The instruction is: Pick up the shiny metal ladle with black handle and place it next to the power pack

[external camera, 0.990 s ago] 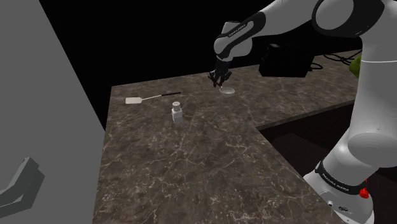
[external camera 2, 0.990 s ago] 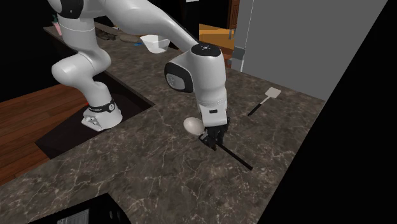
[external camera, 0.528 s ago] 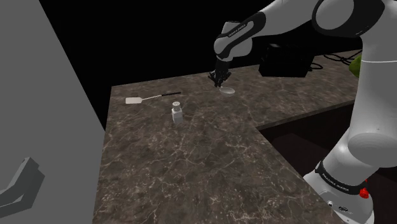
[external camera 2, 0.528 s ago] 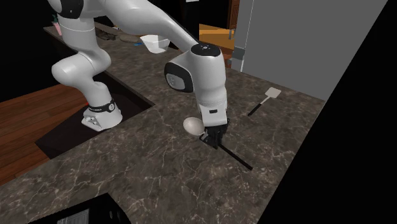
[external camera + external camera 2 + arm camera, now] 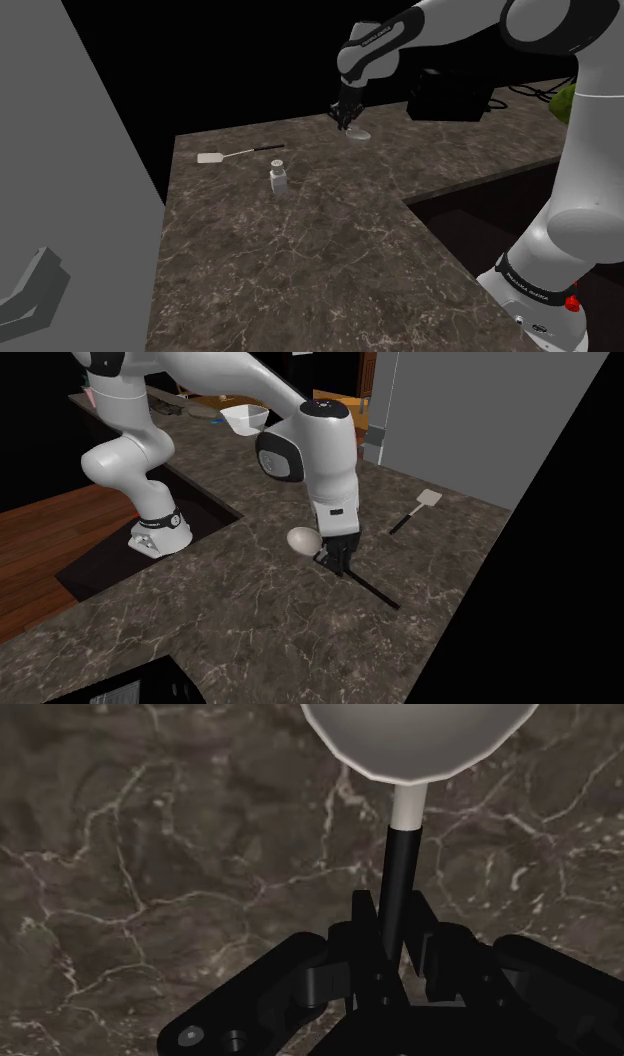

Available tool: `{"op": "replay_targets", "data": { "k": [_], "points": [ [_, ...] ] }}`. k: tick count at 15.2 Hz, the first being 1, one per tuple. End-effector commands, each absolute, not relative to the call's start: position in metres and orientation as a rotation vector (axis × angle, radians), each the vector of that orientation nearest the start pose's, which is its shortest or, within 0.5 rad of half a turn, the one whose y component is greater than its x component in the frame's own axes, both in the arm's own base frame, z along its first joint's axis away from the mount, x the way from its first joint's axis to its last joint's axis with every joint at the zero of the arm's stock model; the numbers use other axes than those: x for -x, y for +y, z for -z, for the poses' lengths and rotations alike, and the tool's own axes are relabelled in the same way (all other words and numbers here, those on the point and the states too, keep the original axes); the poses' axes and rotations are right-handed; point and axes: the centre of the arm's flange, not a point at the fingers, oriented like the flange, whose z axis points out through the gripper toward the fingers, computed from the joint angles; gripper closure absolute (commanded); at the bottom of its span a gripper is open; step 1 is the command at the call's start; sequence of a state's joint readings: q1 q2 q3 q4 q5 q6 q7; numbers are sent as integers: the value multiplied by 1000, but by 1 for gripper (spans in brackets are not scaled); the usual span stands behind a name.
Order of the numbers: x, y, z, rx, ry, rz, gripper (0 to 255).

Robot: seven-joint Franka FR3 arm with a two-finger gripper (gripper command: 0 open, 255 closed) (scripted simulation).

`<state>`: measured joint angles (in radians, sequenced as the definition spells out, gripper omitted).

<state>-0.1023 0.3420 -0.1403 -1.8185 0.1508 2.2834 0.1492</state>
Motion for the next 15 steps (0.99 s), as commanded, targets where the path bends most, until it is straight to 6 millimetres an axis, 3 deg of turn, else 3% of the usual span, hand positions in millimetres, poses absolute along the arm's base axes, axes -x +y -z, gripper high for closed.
{"op": "replay_targets", "data": {
  "k": [1, 15],
  "points": [
    [-633, -146, -375, 2982, 718, 200, 255],
    [-633, -146, -449, 2982, 718, 200, 255]
  ]
}}
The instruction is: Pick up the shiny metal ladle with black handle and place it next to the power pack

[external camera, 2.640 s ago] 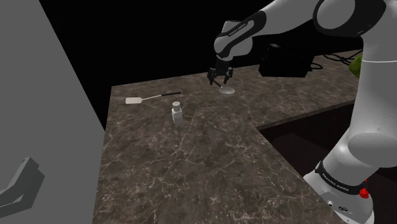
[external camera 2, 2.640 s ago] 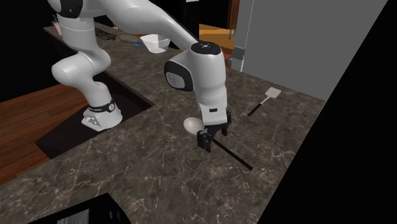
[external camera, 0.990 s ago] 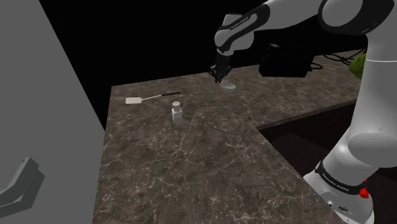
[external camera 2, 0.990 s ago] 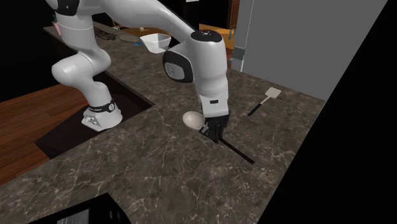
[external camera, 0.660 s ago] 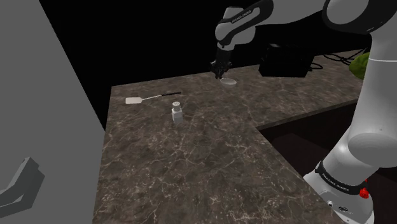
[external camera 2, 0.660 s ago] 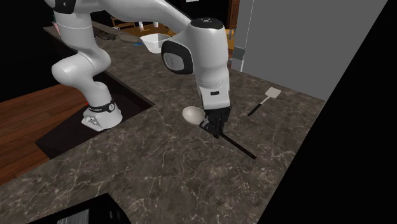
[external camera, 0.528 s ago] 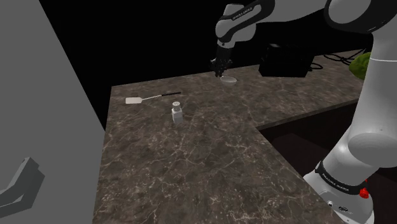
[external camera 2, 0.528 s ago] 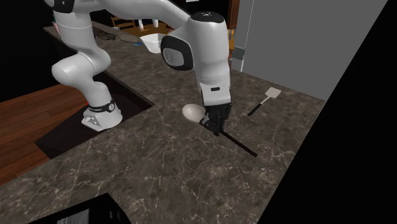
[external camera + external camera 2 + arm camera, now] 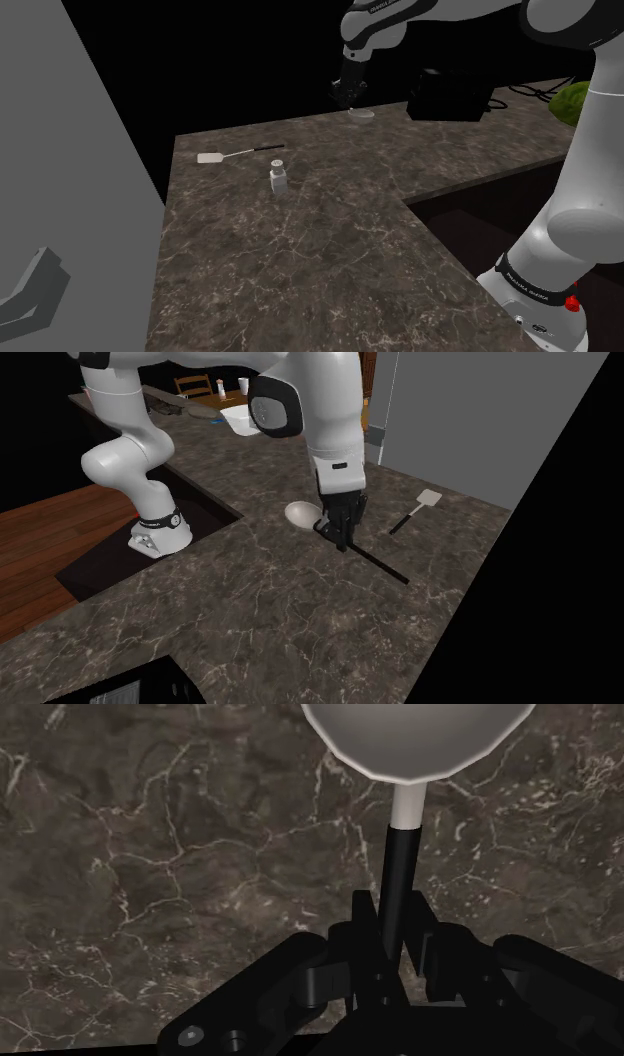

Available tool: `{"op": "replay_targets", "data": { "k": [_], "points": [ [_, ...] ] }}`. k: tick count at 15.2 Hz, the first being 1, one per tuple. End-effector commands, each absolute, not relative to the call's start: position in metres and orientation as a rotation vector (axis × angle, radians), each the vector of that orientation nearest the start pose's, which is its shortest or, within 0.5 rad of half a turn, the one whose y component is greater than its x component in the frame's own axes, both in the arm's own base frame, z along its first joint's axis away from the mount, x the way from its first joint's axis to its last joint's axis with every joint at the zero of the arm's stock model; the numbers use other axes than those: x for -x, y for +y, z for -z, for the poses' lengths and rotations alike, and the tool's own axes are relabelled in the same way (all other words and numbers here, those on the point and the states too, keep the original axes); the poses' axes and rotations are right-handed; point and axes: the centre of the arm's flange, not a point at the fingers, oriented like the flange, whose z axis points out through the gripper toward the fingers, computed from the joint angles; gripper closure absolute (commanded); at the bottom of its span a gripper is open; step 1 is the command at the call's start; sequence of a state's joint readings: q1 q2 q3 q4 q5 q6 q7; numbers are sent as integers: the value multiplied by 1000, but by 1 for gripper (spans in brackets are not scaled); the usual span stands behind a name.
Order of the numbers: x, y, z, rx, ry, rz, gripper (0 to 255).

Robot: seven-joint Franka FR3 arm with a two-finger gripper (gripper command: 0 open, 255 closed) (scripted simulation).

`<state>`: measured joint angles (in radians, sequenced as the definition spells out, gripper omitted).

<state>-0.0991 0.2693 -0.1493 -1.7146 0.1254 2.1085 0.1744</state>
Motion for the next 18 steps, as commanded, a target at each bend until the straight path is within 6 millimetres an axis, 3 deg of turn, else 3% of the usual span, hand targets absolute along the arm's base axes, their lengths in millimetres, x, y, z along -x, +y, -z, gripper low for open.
{"op": "replay_targets", "data": {
  "k": [1, 18],
  "points": [
    [-633, -146, -455, 2982, 718, 200, 255],
    [-633, -146, -544, 2982, 718, 200, 255]
  ]
}}
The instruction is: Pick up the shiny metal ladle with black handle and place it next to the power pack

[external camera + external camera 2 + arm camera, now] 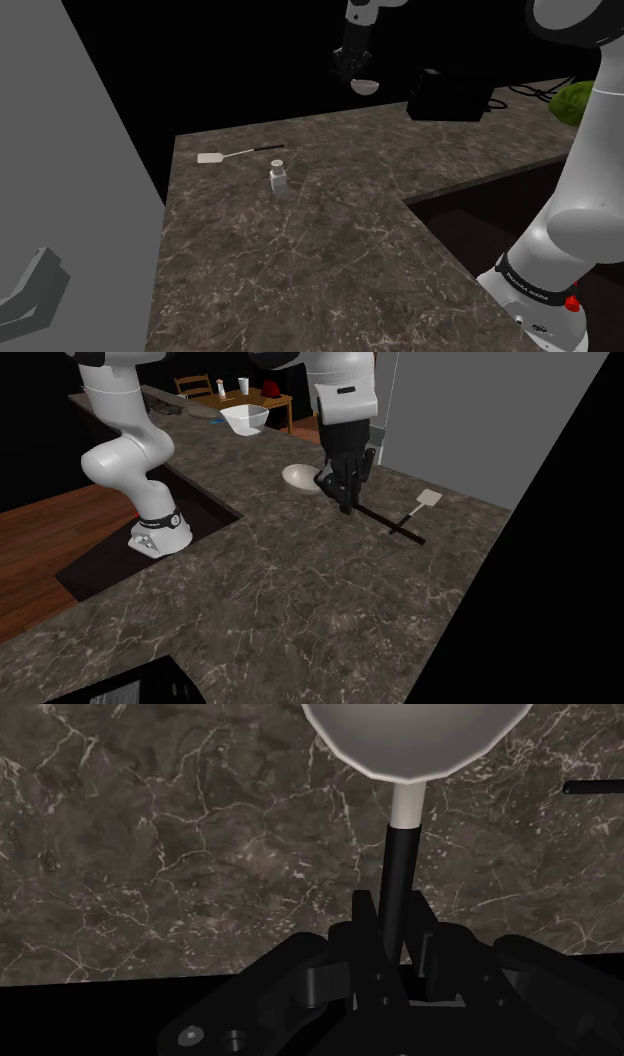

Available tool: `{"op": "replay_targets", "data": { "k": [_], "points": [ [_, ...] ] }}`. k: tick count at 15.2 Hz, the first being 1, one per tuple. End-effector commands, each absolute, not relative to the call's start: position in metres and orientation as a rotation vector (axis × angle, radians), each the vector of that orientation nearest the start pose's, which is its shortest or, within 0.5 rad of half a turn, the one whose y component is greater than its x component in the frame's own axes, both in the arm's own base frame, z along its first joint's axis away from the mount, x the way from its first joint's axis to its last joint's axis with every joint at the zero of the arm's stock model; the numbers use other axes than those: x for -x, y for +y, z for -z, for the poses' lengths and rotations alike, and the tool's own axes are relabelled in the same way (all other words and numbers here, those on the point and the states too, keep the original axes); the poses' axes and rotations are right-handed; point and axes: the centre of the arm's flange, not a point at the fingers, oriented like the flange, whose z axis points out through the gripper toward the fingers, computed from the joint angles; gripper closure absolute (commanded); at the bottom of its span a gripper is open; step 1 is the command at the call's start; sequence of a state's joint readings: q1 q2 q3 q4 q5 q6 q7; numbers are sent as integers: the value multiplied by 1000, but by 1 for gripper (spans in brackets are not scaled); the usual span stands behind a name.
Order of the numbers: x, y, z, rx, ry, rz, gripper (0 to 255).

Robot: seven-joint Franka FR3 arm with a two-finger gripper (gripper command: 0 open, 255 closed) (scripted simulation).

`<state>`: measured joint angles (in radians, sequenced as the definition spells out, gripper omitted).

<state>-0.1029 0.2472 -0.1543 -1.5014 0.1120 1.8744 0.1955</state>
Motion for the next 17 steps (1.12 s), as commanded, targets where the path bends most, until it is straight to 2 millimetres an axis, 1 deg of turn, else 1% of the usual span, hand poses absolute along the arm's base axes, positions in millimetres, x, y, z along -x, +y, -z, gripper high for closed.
{"op": "replay_targets", "data": {
  "k": [1, 12, 13, 17],
  "points": [
    [-633, -146, -550, 2982, 718, 200, 255],
    [-633, -146, -608, 2982, 718, 200, 255],
    [-633, -146, -610, 2982, 718, 200, 255],
    [-589, -175, -610, 2982, 718, 200, 255]
  ]
}}
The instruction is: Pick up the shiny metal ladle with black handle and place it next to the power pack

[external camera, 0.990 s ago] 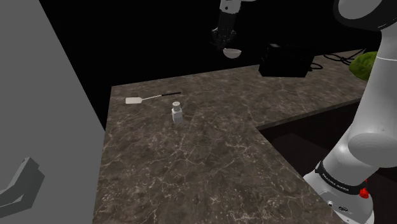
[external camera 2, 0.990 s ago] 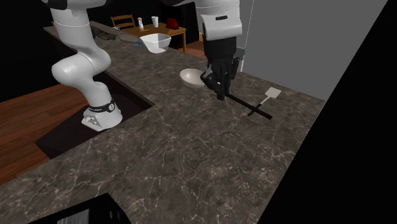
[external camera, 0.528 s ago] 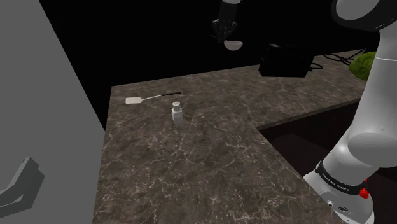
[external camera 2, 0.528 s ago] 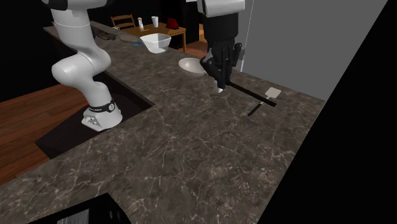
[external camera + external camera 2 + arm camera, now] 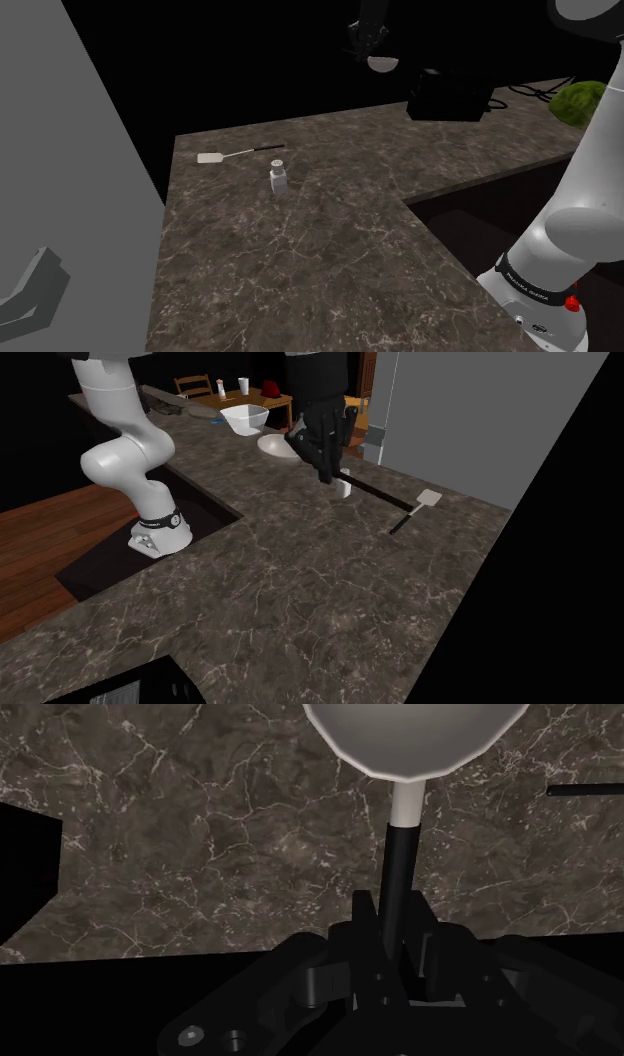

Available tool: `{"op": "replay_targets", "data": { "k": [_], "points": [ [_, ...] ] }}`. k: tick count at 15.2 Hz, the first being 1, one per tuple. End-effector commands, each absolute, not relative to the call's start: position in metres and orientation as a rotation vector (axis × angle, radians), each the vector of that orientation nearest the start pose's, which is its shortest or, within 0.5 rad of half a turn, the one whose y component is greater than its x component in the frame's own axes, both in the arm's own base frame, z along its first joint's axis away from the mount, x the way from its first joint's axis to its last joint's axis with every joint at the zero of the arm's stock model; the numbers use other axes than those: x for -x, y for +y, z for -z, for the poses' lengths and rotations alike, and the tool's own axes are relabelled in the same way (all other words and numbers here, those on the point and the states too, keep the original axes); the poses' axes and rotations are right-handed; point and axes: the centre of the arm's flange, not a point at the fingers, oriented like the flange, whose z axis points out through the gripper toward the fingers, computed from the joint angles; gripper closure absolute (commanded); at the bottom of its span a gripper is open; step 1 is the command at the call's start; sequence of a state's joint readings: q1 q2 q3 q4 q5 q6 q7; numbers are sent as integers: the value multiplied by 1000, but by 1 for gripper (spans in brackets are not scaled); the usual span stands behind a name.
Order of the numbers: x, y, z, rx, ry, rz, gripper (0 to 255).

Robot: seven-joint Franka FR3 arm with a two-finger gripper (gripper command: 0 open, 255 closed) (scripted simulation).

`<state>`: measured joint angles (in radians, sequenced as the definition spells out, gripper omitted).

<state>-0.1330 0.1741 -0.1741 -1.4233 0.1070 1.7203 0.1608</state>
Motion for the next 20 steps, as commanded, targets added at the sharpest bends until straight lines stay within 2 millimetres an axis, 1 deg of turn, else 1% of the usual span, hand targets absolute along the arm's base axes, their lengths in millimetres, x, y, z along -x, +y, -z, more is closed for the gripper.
{"op": "replay_targets", "data": {
  "k": [1, 20],
  "points": [
    [-577, -182, -610, 2982, 718, 200, 255],
    [-366, -317, -610, 2982, 718, 200, 255]
  ]
}}
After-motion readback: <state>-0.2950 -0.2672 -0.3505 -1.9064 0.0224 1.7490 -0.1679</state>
